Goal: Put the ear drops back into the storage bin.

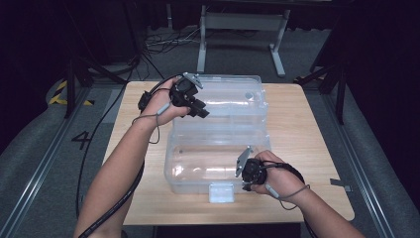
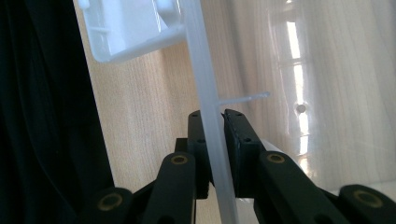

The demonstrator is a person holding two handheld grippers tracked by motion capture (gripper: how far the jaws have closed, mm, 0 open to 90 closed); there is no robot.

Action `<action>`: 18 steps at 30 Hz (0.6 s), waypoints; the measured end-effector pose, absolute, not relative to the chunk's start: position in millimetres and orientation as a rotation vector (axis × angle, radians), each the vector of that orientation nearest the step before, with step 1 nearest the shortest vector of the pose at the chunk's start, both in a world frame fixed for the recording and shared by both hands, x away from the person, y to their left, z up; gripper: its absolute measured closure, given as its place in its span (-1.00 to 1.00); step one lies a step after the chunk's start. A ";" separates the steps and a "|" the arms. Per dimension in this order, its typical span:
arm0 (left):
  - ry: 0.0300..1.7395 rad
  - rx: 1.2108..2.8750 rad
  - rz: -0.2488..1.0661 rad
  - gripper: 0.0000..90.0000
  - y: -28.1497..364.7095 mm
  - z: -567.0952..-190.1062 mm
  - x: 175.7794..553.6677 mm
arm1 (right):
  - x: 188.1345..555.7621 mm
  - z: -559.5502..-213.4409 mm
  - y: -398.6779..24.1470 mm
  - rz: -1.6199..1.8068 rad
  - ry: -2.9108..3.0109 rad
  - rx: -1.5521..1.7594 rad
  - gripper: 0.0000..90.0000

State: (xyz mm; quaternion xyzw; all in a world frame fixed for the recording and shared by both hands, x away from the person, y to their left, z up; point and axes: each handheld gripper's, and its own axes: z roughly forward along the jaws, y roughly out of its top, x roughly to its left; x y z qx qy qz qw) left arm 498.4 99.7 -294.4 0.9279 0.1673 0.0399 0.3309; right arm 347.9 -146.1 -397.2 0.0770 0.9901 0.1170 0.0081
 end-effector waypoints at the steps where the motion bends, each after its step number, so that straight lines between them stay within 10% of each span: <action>1: 0.438 2.430 0.099 0.43 99.7 -293.7 499.3 | 347.7 -397.3 -146.1 0.366 3.094 0.244 0.81; 18: 0.410 2.423 0.076 0.85 97.1 -293.1 489.7 | 347.9 -397.7 -146.5 0.376 3.094 0.245 0.81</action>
